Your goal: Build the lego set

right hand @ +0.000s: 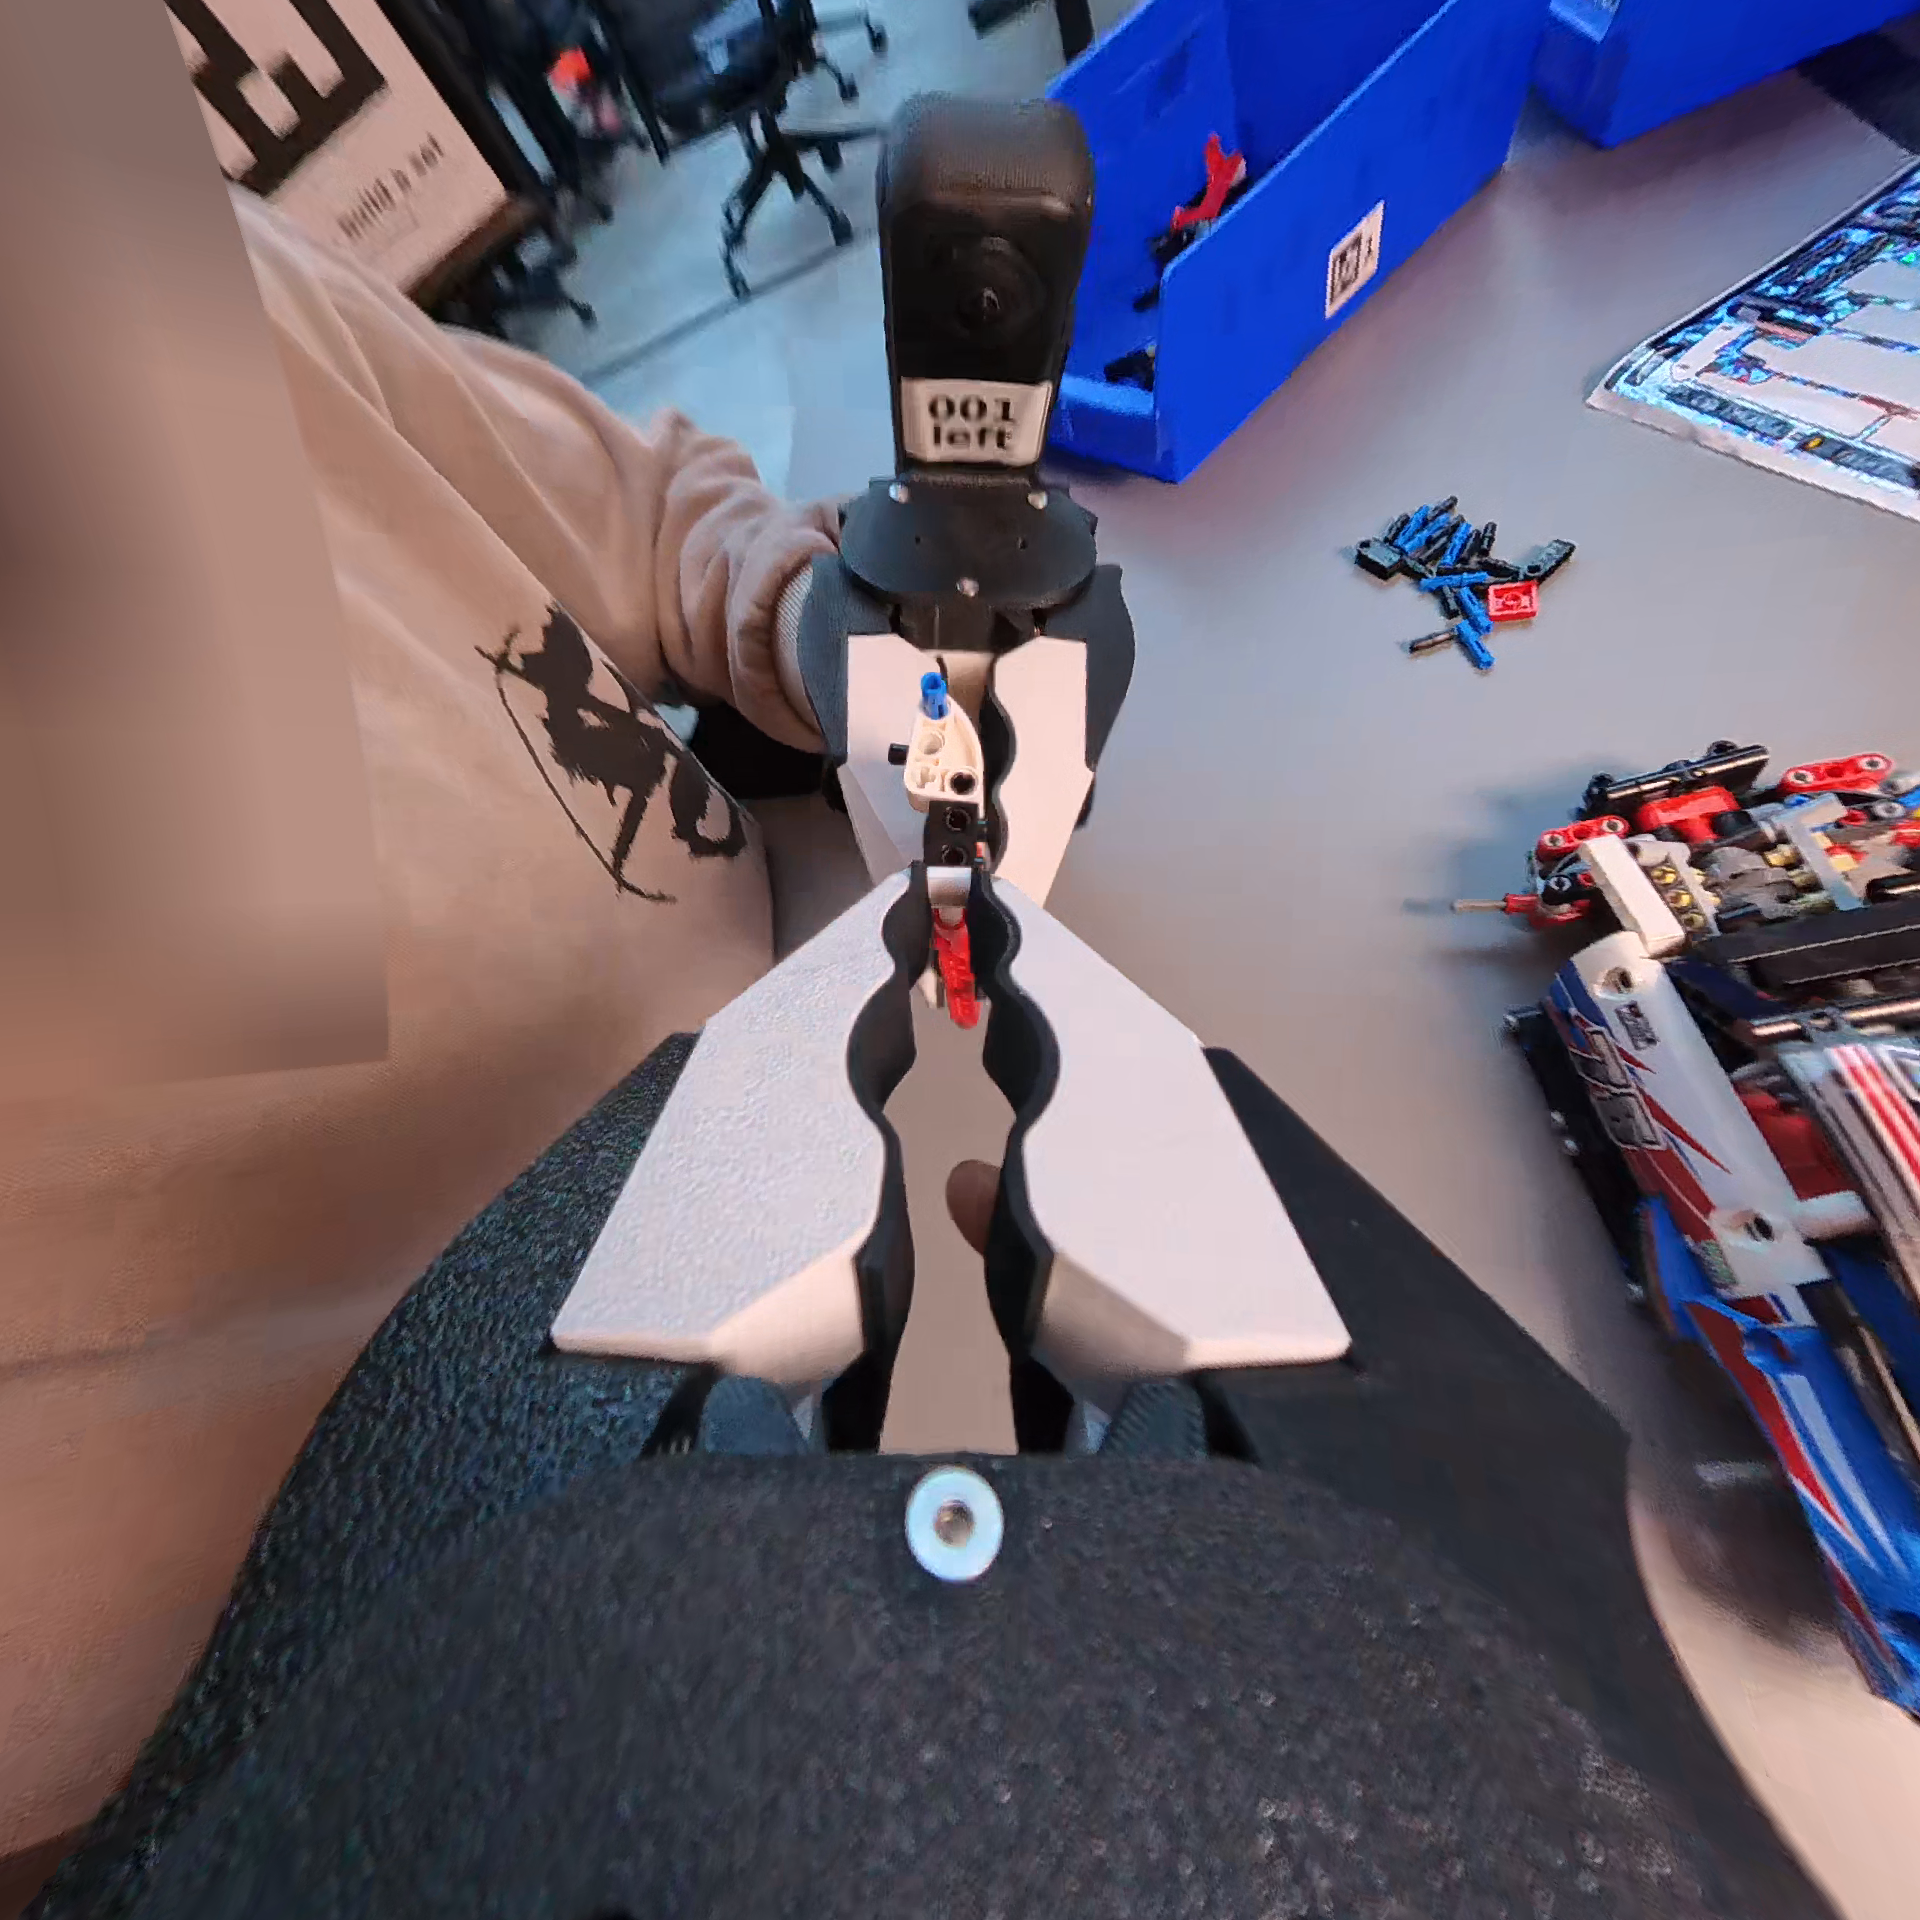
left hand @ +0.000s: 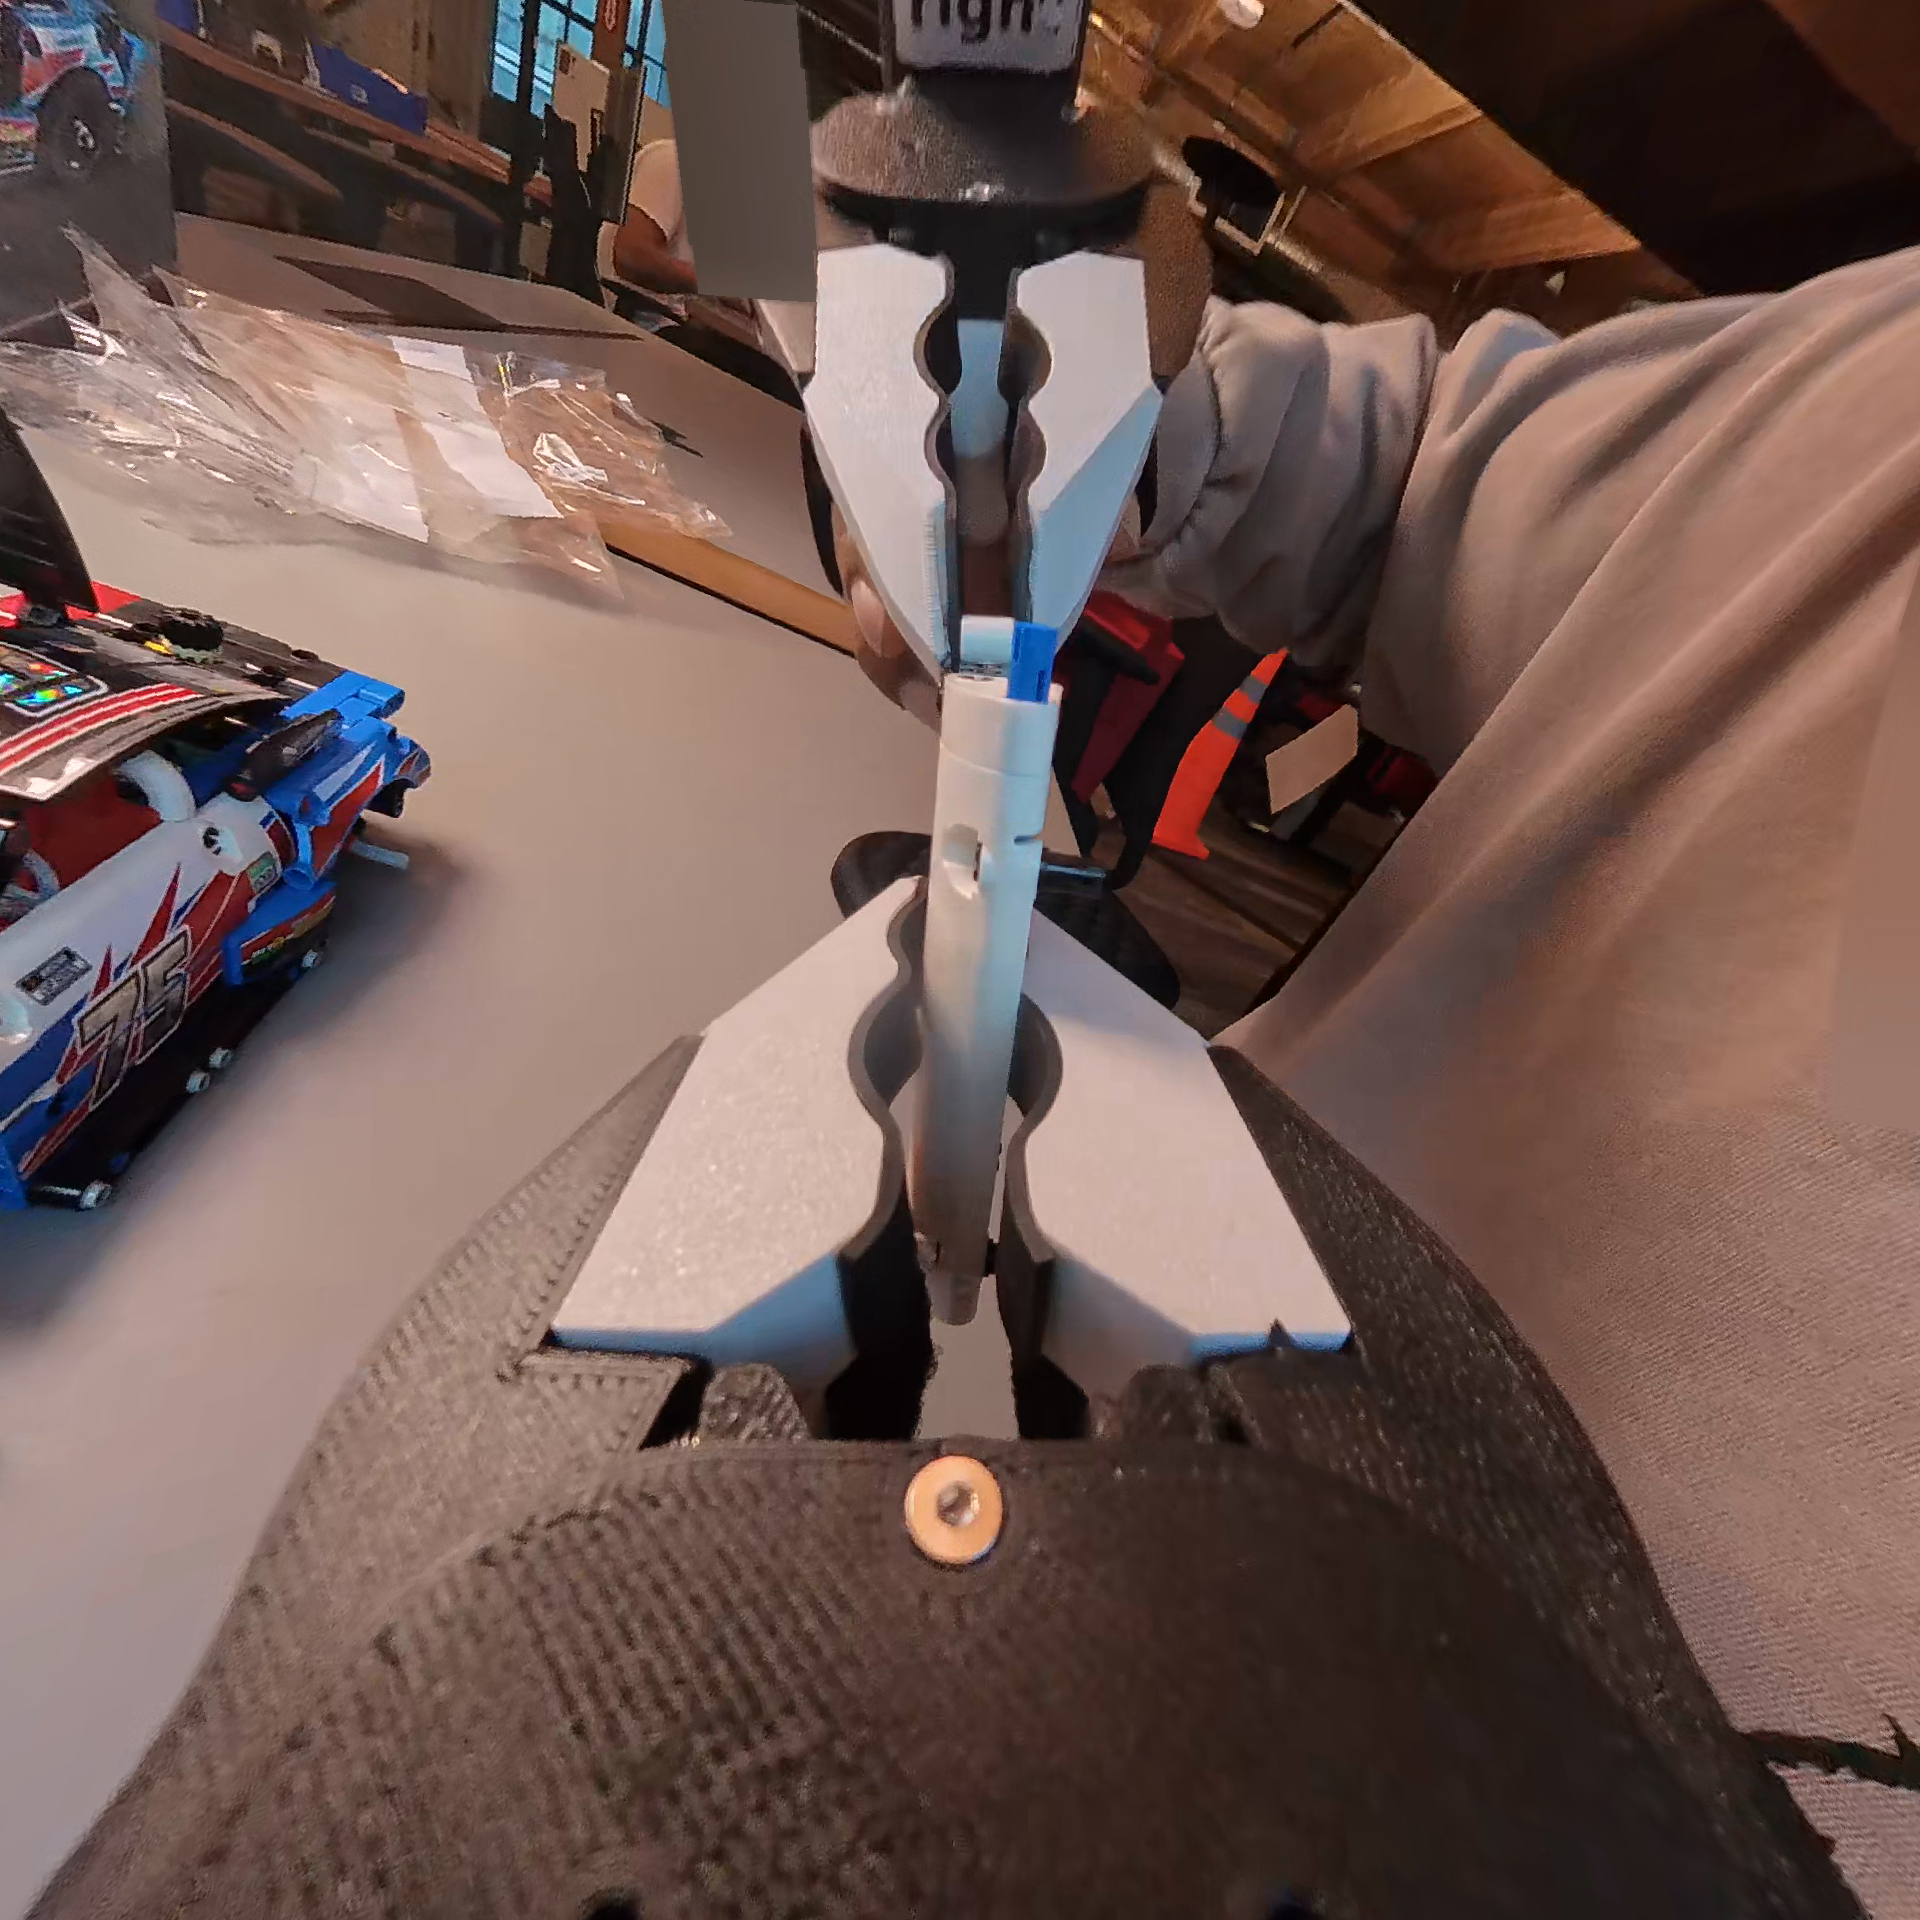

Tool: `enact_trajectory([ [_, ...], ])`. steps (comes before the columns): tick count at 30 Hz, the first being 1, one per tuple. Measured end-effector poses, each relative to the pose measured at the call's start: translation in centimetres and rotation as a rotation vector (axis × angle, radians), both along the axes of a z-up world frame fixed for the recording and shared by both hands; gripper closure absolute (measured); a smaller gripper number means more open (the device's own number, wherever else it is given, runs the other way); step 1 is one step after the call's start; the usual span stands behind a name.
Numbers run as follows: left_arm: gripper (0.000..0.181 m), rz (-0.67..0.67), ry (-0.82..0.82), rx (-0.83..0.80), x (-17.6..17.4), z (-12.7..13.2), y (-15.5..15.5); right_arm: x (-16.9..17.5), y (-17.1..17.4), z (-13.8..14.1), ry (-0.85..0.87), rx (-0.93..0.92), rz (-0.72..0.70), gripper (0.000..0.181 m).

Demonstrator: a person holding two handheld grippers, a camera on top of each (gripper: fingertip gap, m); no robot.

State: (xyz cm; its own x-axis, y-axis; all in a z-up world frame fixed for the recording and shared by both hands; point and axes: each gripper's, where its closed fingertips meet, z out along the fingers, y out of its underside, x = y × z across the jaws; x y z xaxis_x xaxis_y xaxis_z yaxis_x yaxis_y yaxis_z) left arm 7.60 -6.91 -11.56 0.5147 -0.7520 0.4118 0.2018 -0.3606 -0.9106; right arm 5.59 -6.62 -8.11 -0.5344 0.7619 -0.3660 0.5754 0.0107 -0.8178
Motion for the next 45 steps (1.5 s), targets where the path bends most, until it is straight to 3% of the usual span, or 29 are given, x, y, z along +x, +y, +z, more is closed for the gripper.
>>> enact_trajectory([
  [3,0.176,0.011,-0.048,-0.021,-0.8,0.5,0.4,-0.8,0.7,0.5,0.025,-0.185,-0.081,0.177],
  [6,0.176,0.010,-0.065,-0.056,-1.0,0.0,0.4,-1.1,0.8,-0.1,0.019,-0.242,-0.099,0.177],
  [19,0.176,-0.043,-0.059,-0.207,-0.7,-2.5,0.6,-1.3,1.5,-2.8,-0.183,0.116,0.033,0.177],
  [25,0.177,-0.072,-0.103,-0.214,-0.5,-2.1,0.3,-1.1,1.1,-2.6,-0.239,0.022,0.038,0.177],
  [27,0.177,-0.069,-0.141,-0.240,-0.7,-2.1,0.6,-1.4,1.5,-2.8,-0.224,0.060,0.035,0.176],
  [34,0.178,-0.084,-0.215,-0.240,-0.4,-1.2,0.5,-1.4,1.4,-2.1,-0.170,-0.103,-0.014,0.177],
  [45,0.178,-0.051,-0.184,-0.177,-0.5,-0.6,0.6,-1.3,1.1,-1.3,-0.089,-0.212,-0.060,0.176],
])
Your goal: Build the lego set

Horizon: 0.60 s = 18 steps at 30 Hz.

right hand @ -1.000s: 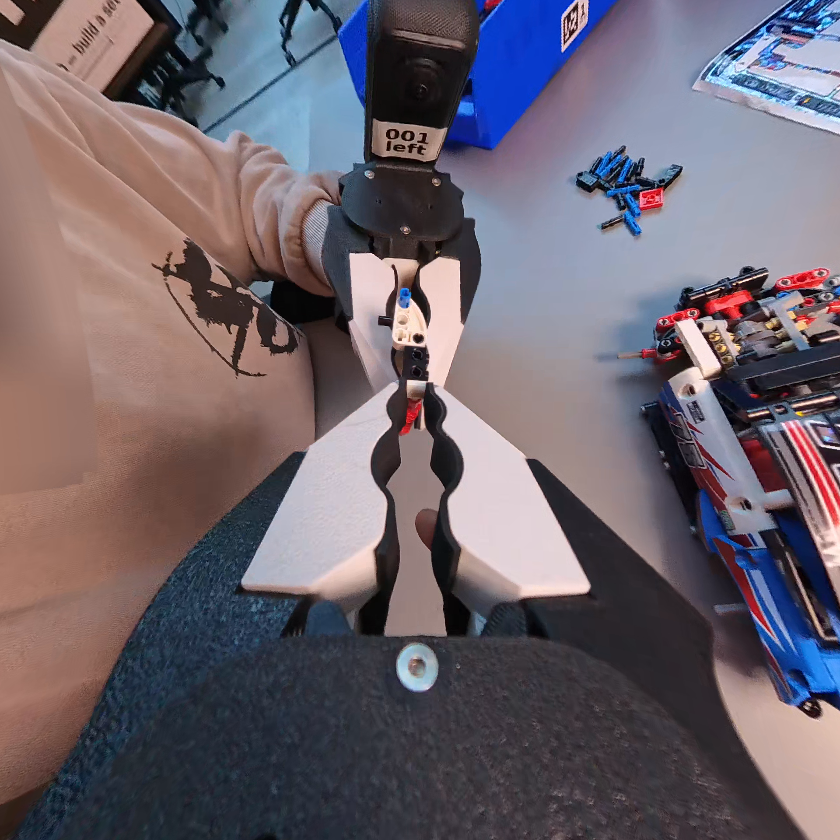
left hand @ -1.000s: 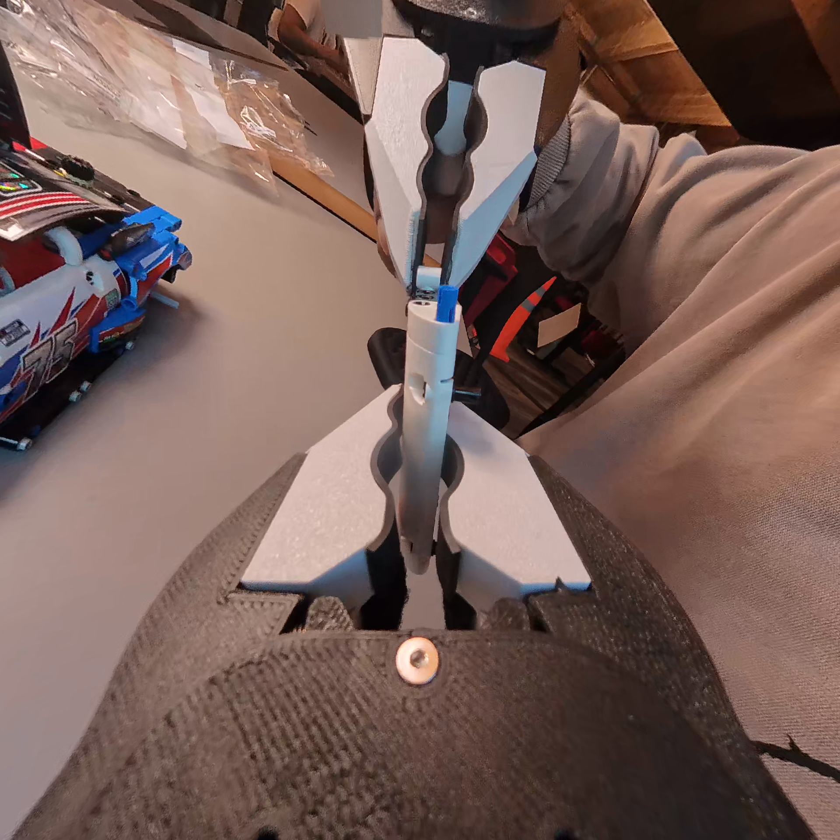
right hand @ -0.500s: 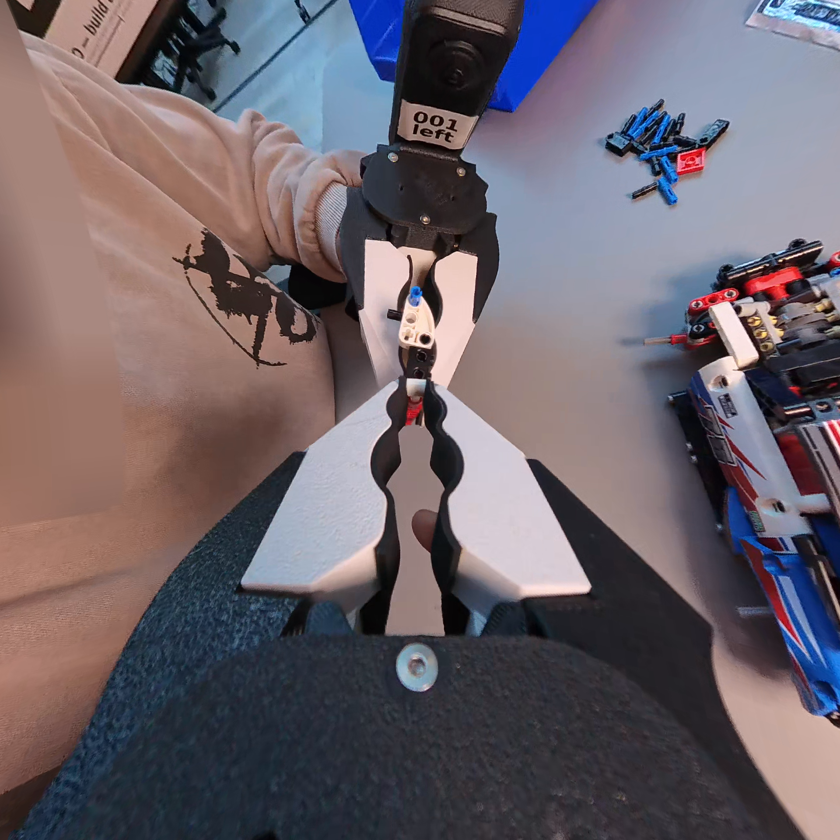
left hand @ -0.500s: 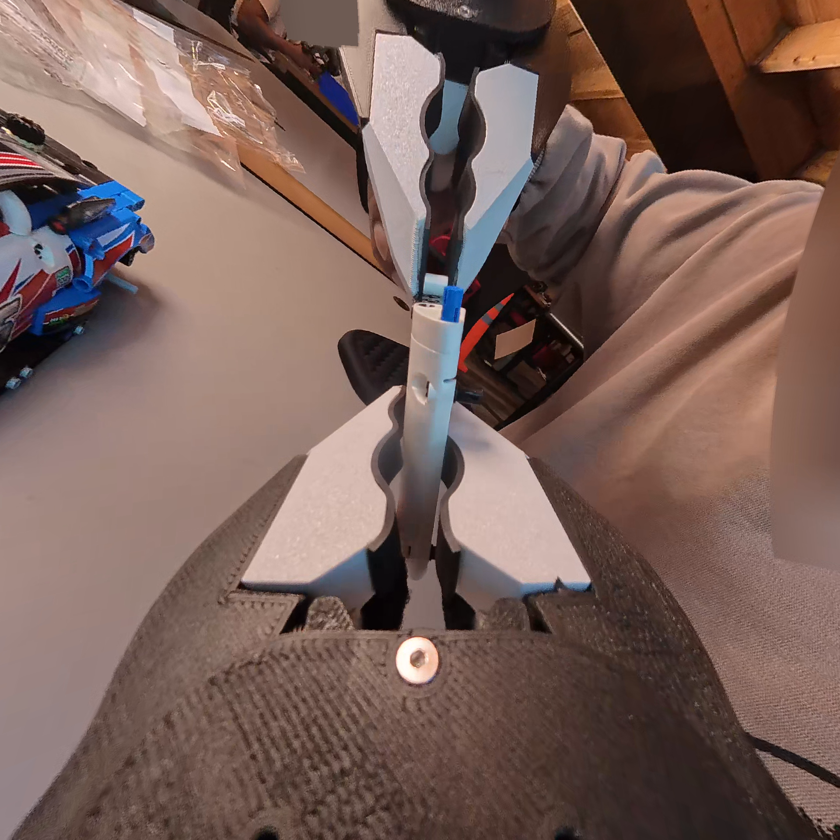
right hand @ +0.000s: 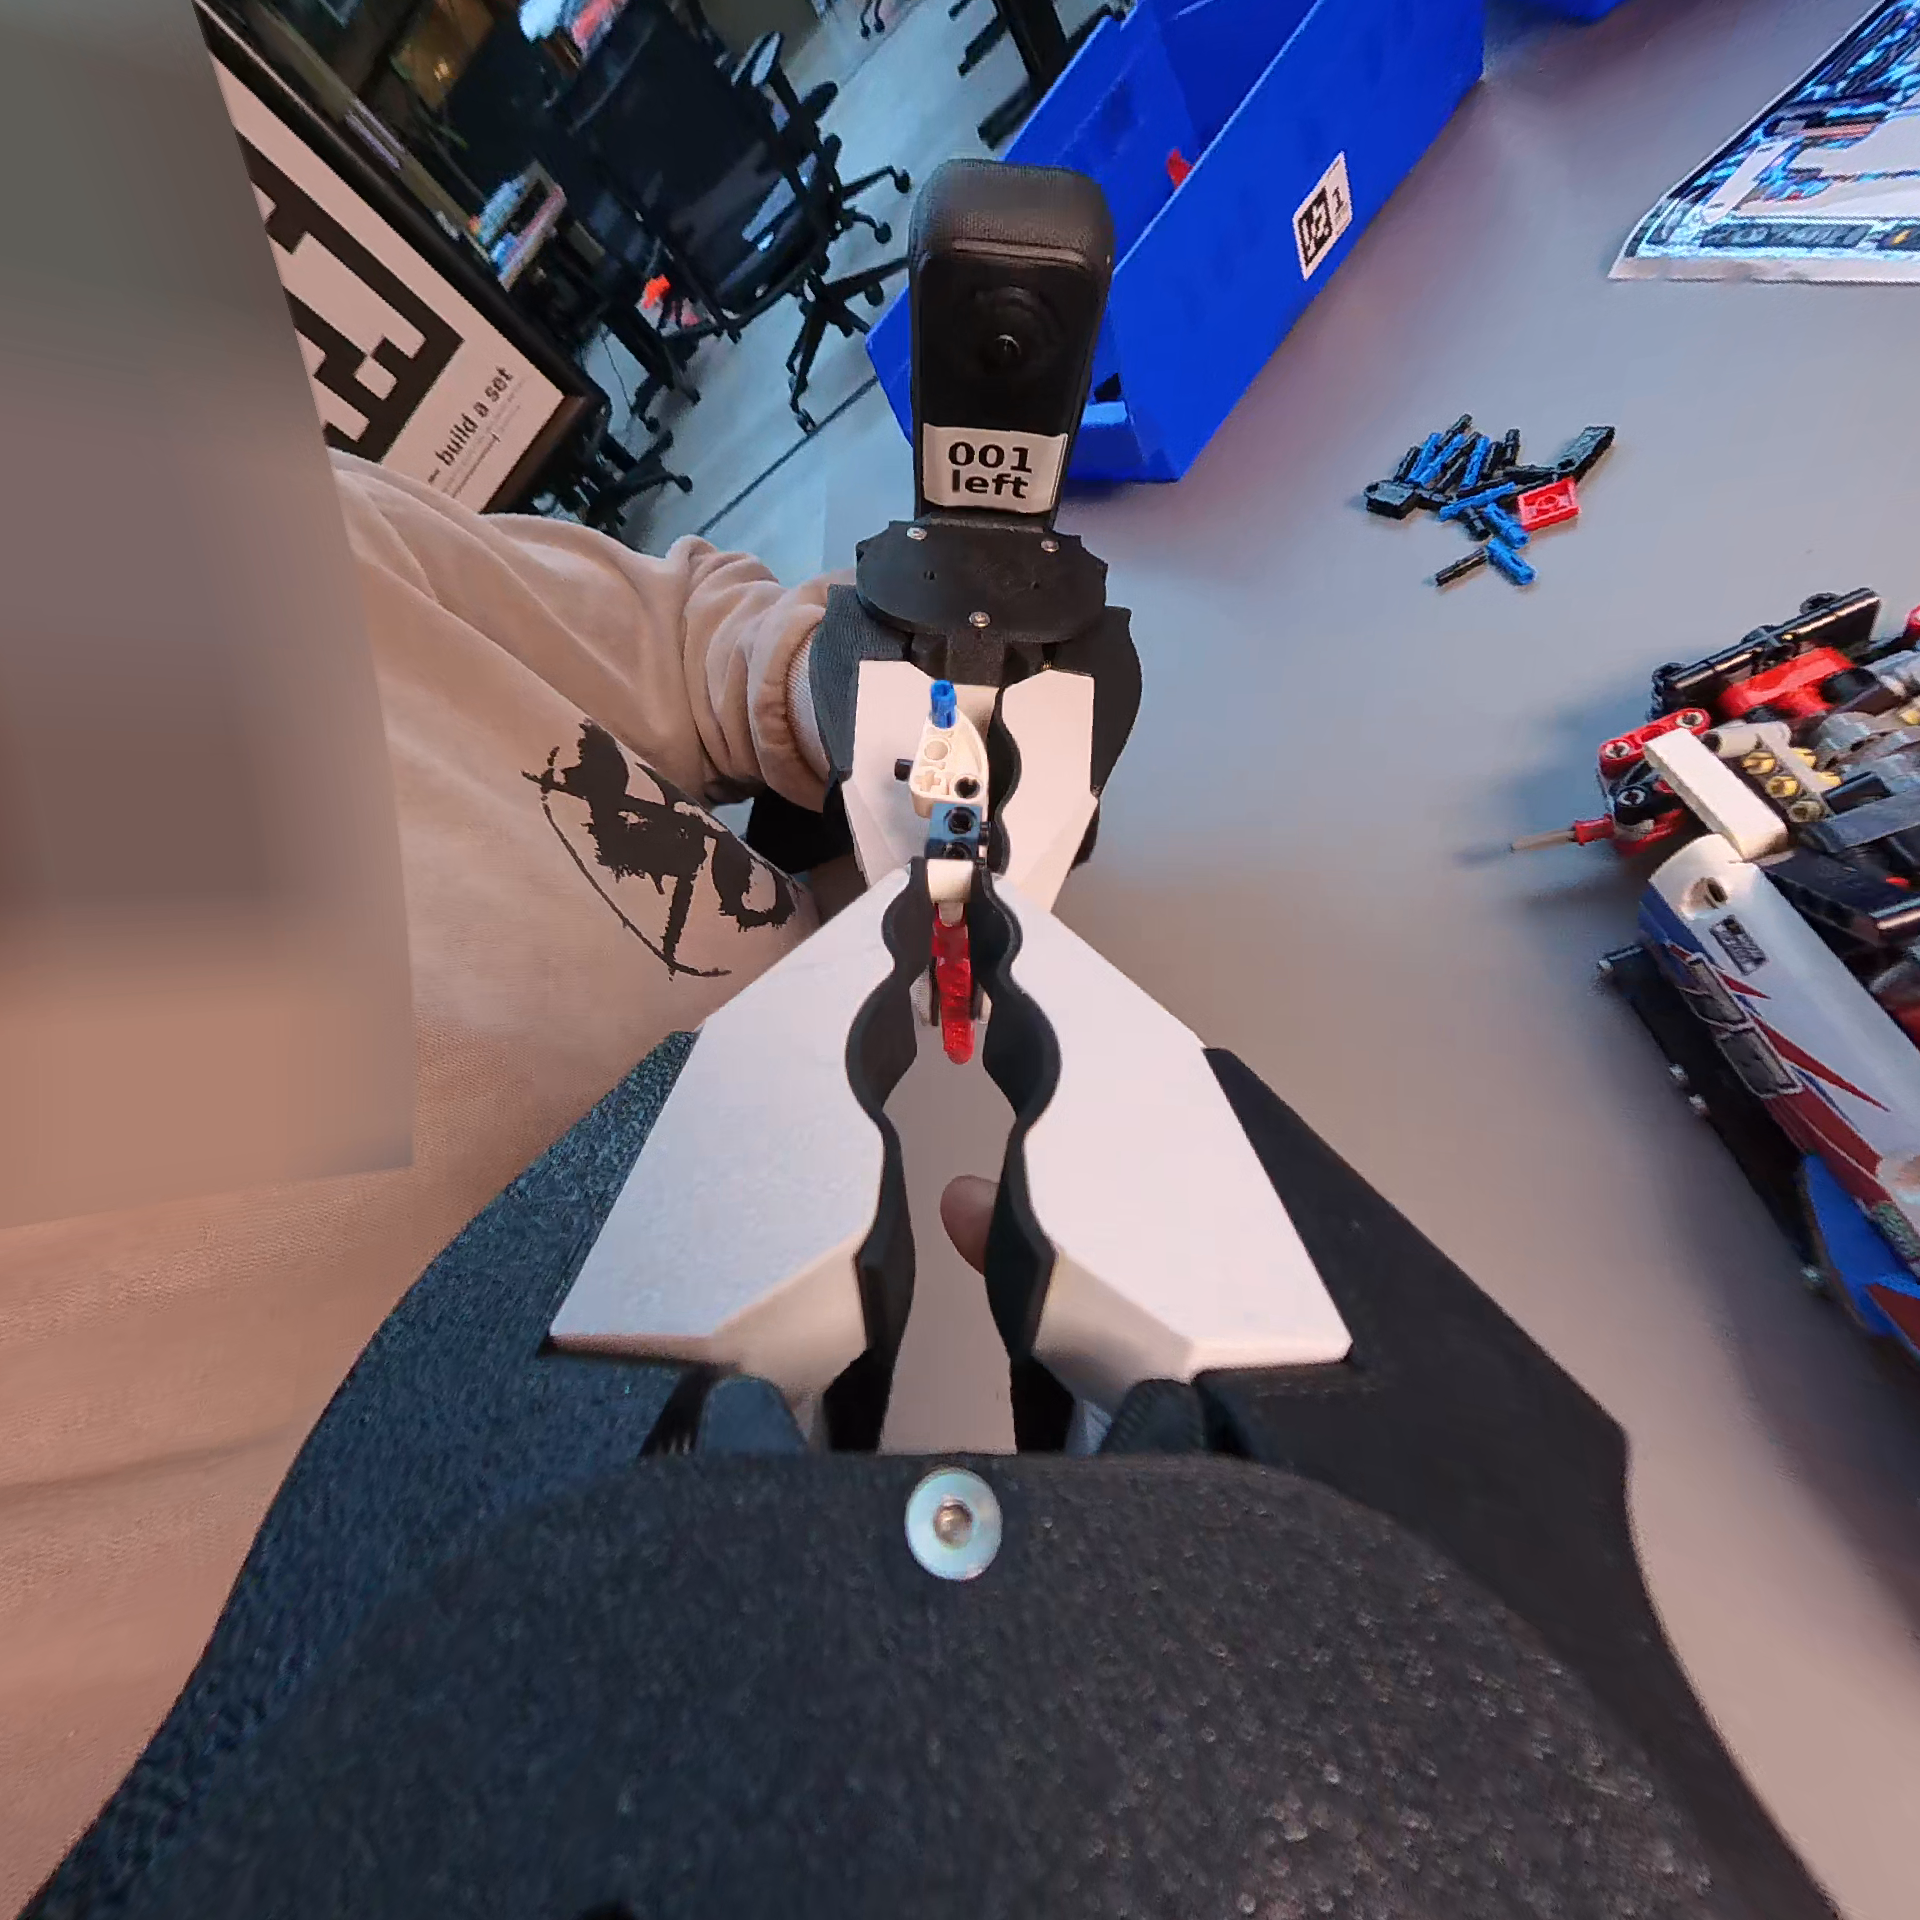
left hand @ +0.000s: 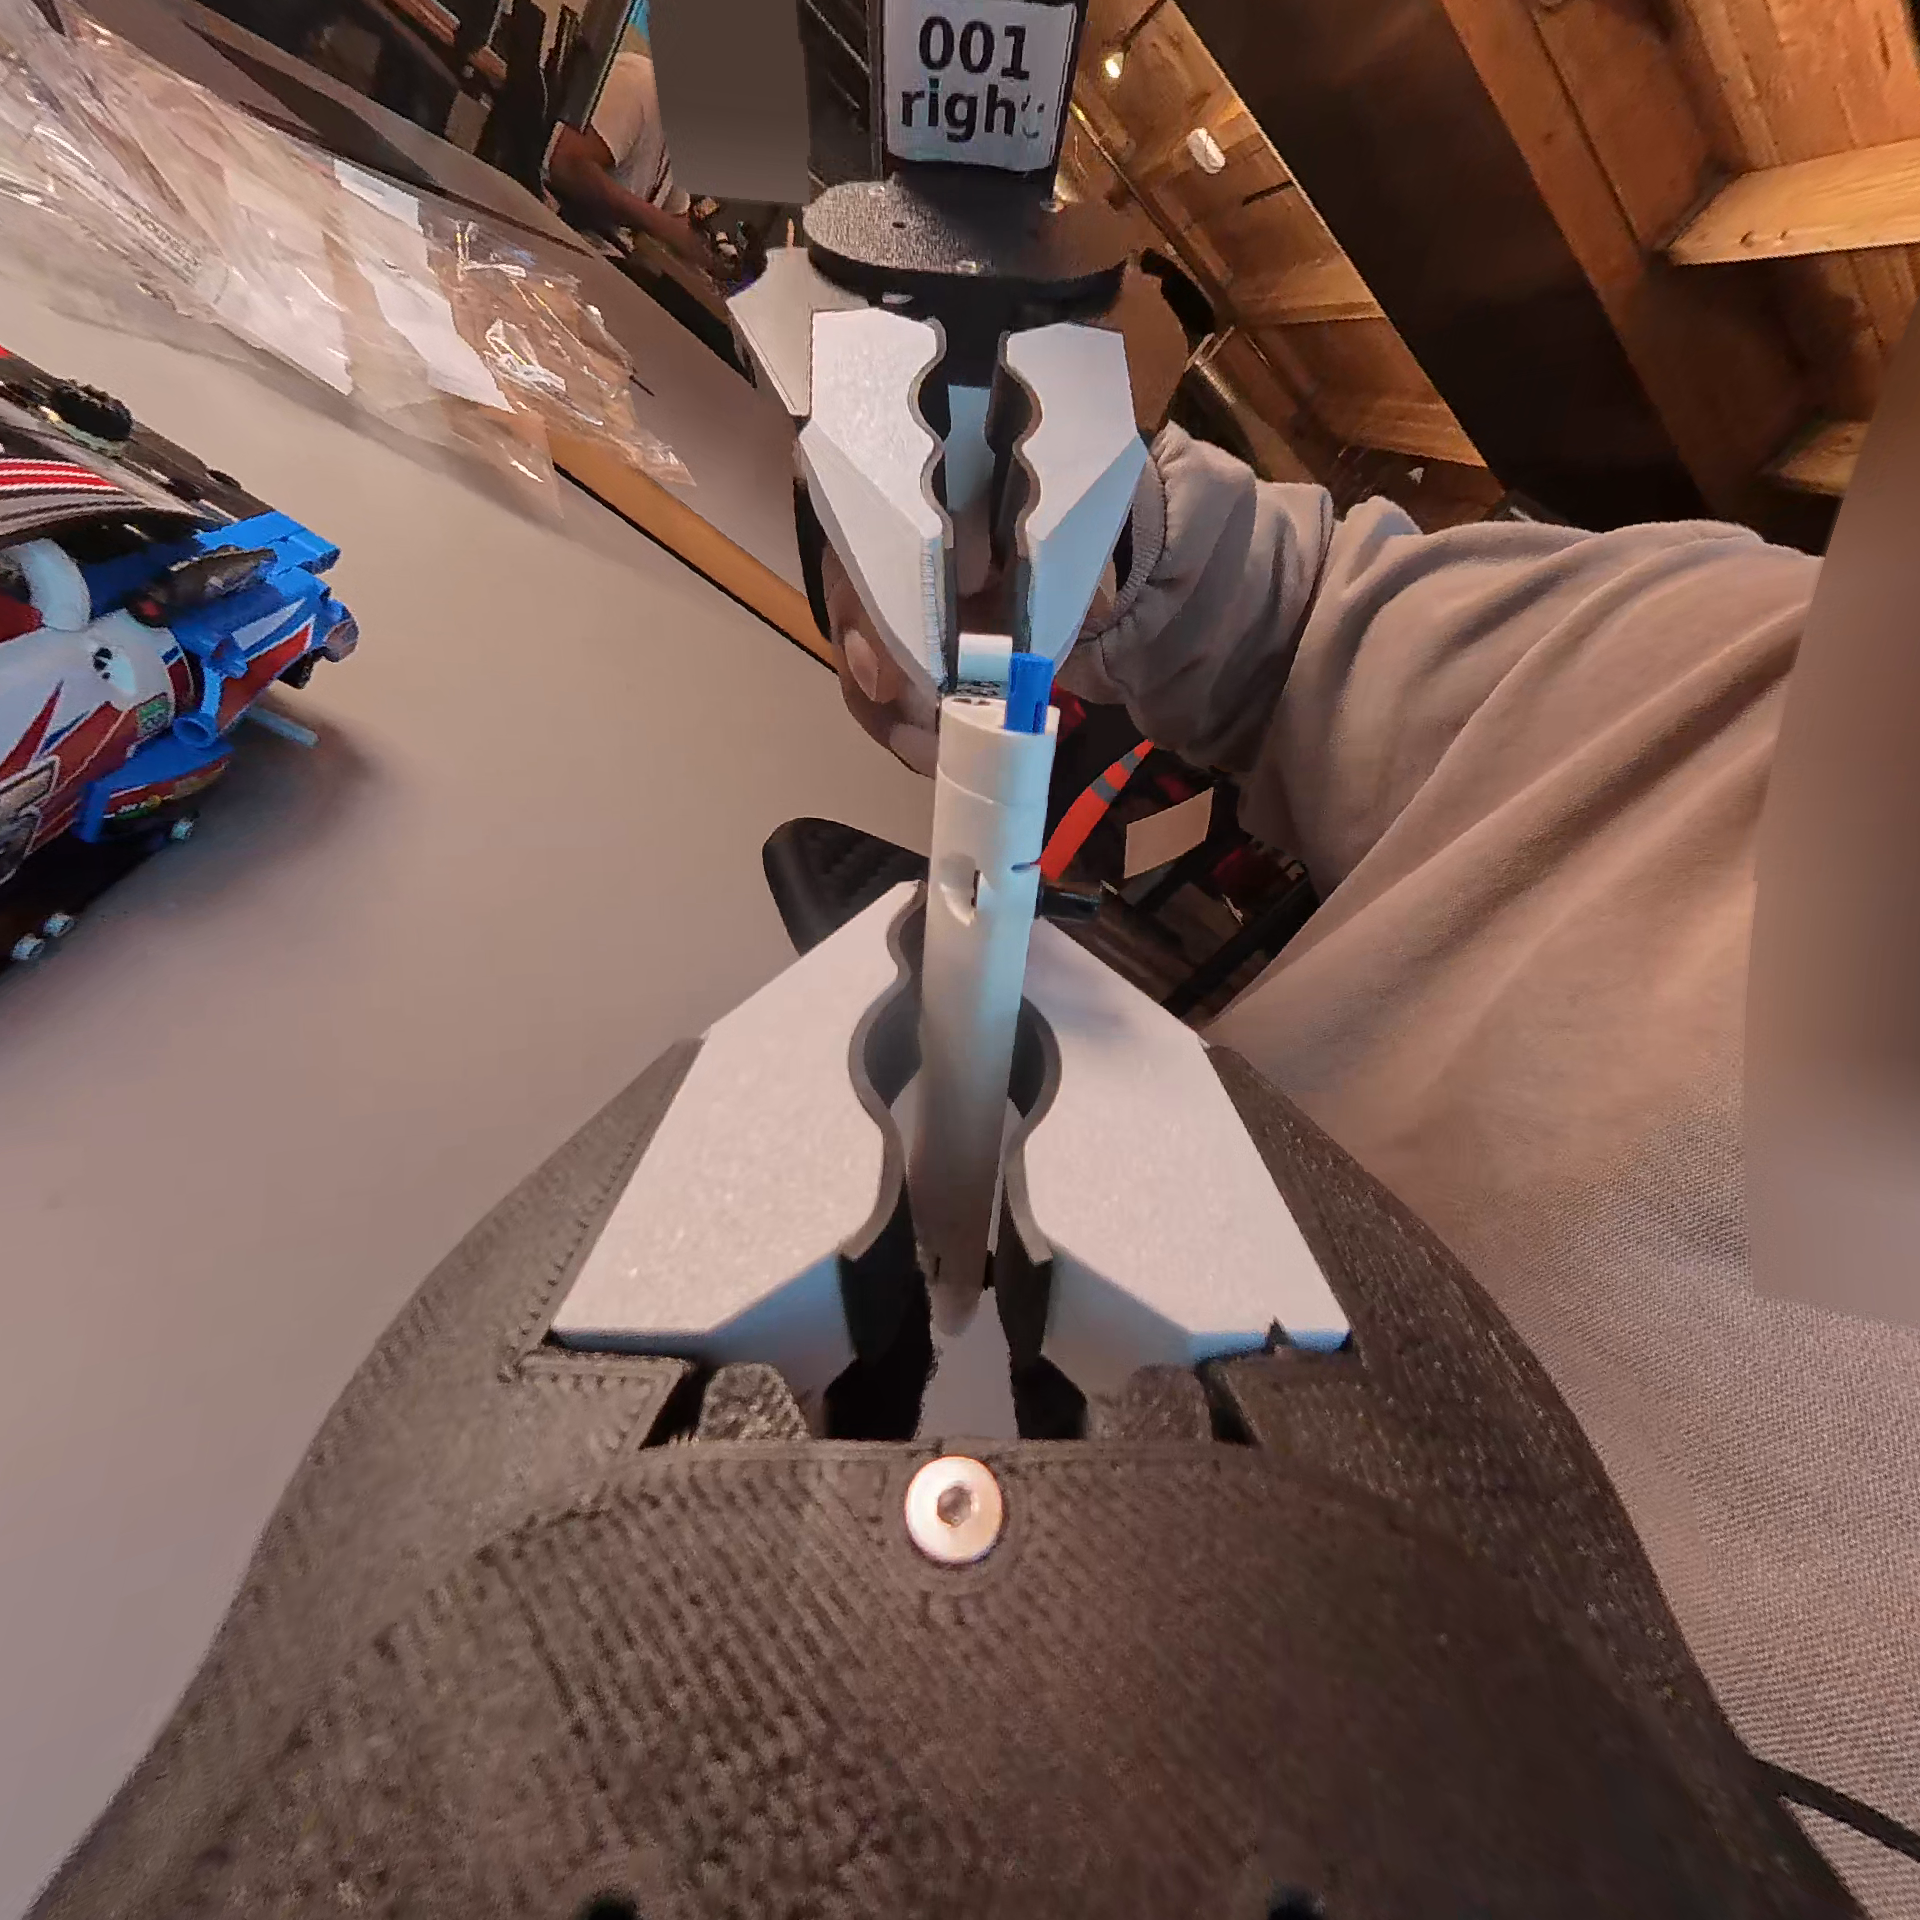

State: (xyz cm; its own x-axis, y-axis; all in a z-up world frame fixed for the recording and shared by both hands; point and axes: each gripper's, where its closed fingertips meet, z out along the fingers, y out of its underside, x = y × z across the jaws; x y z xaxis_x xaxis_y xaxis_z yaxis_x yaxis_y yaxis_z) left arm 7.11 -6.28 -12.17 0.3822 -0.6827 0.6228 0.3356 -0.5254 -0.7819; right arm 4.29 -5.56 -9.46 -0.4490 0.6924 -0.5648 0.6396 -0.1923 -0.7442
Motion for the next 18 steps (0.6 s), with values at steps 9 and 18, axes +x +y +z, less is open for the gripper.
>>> enact_trajectory([
  [9,0.177,0.027,-0.050,-0.008,-0.5,0.6,0.4,-0.5,0.2,0.0,0.055,0.047,-0.025,0.177],
  [18,0.174,-0.010,-0.066,-0.034,-0.5,-0.5,0.4,-0.7,0.4,-0.9,0.059,0.156,-0.012,0.175],
])
